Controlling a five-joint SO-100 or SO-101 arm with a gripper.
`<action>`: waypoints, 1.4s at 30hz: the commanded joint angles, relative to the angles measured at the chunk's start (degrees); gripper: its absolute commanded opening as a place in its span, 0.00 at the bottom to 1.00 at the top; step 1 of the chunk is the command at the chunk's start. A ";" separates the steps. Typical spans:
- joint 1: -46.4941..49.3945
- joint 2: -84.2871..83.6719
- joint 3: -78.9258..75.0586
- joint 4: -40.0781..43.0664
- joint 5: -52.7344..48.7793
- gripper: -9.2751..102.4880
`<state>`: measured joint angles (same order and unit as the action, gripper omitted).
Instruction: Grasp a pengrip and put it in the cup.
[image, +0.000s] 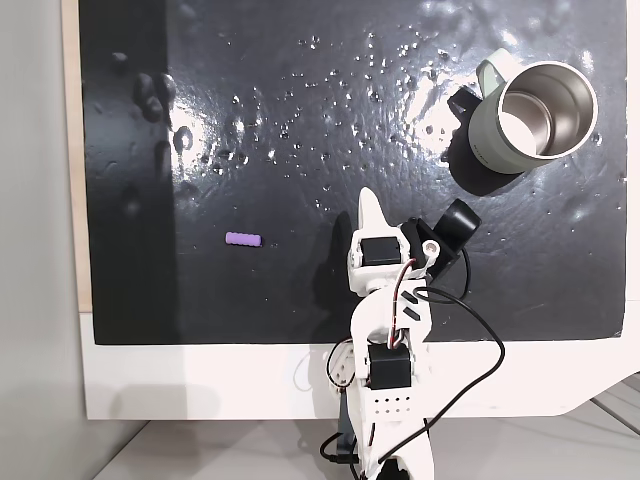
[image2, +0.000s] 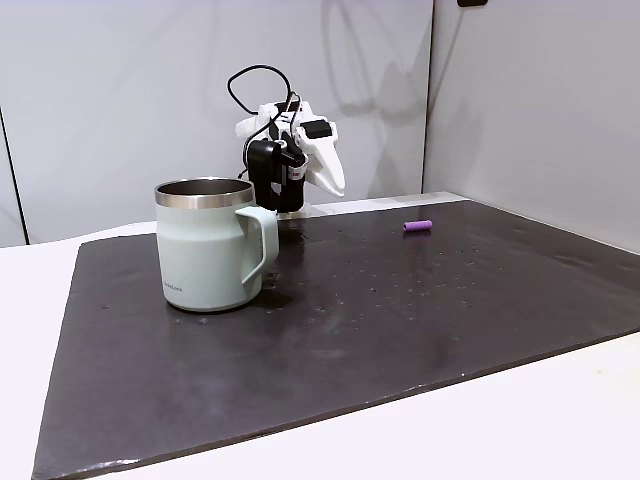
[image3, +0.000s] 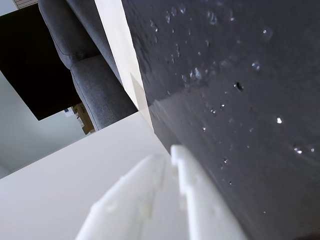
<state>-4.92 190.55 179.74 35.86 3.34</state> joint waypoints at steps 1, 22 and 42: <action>-0.79 0.62 2.99 0.44 -1.14 0.08; -6.15 -1.05 -15.29 13.62 -3.60 0.08; -28.92 -44.74 -63.98 44.56 26.63 0.13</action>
<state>-32.78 149.50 121.46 80.16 27.86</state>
